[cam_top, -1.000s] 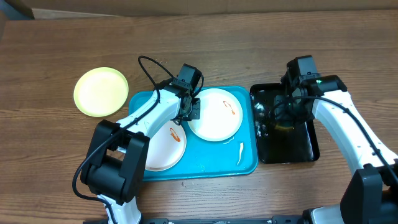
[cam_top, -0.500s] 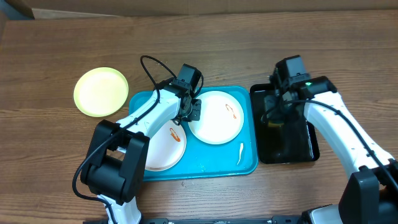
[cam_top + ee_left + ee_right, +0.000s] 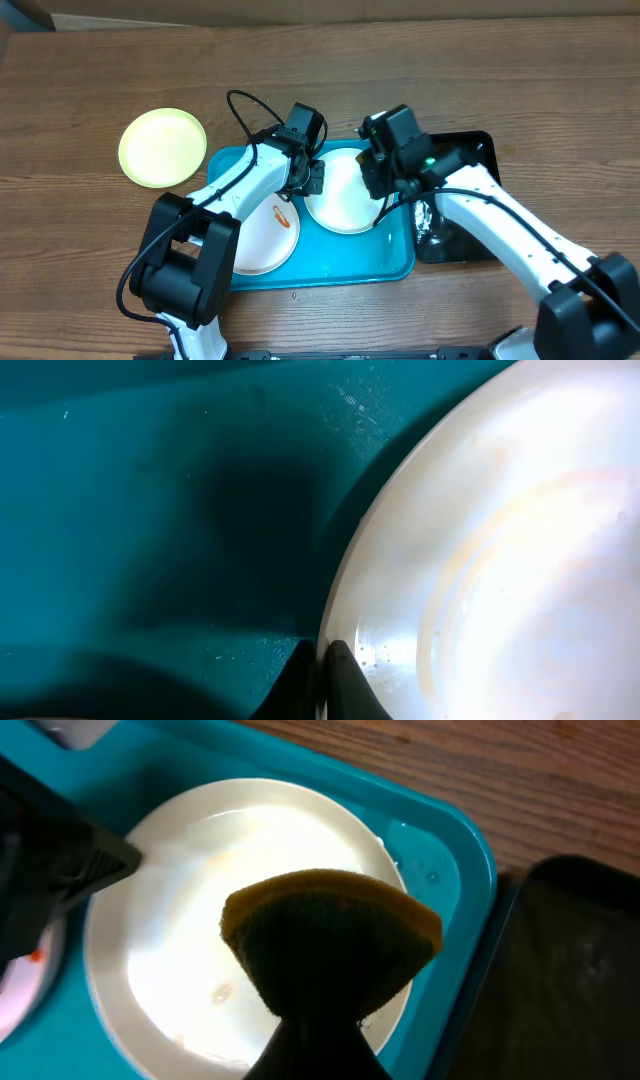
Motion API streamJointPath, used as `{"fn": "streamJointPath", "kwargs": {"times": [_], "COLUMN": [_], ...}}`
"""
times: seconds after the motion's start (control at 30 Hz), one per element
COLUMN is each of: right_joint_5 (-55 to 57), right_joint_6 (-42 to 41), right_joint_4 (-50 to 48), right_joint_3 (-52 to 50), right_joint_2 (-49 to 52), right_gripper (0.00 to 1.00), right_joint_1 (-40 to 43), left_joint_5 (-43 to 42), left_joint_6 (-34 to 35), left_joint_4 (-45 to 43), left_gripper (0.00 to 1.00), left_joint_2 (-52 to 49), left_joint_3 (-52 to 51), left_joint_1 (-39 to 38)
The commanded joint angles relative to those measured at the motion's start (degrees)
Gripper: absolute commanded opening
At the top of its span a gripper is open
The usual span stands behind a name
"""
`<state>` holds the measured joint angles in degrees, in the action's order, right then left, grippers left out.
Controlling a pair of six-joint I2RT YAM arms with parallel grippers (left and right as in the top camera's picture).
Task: Clean dirty plates on tray and stack at the side
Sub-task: 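Lift the sponge over the white plate and scrub it with the right gripper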
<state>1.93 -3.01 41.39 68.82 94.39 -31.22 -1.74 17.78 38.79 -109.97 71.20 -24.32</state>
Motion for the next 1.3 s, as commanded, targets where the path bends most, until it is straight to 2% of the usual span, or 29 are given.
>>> {"fn": "streamJointPath", "kwargs": {"times": [0.0, 0.3, 0.37, 0.43, 0.67, 0.83, 1.1, 1.27], "right_joint_5": [5.8, 7.8, 8.6, 8.6, 8.8, 7.8, -3.8, -17.5], "right_joint_6": [-0.4, 0.0, 0.0, 0.1, 0.0, -4.4, -5.8, 3.2], "right_joint_4": [-1.6, -7.0, -7.5, -7.6, -8.8, -8.3, -4.9, -2.7], "right_joint_3": [1.3, 1.3, 1.3, 1.2, 0.9, 0.2, -0.6, -0.5], "right_joint_2": [3.7, 12.1, 13.1, 13.8, 16.9, 18.7, 21.5, 21.5], "right_gripper": [0.04, 0.04, 0.05, 0.11, 0.12, 0.12, 0.18, 0.18], "right_joint_1": [-0.3, -0.3, -0.3, -0.3, -0.2, -0.2, -0.2, -0.1], "left_joint_5": [-1.3, -1.3, -1.3, -1.3, -1.3, -1.3, -1.3, -1.3], "left_joint_6": [-1.3, -1.3, -1.3, -1.3, -1.3, -1.3, -1.3, -1.3], "left_joint_4": [0.4, 0.4, 0.4, 0.4, 0.4, 0.5, 0.9, 1.1], "left_gripper": [0.04, 0.04, 0.04, 0.04, 0.04, 0.04, 0.04, 0.04], "left_joint_2": [-0.4, -0.4, -0.4, -0.4, -0.4, -0.4, -0.4, -0.4], "left_joint_3": [-0.7, -0.7, -0.7, -0.7, -0.7, -0.7, -0.7, -0.7], "left_joint_1": [0.0, 0.0, 0.0, 0.0, 0.0, 0.0, 0.0, 0.0]}}
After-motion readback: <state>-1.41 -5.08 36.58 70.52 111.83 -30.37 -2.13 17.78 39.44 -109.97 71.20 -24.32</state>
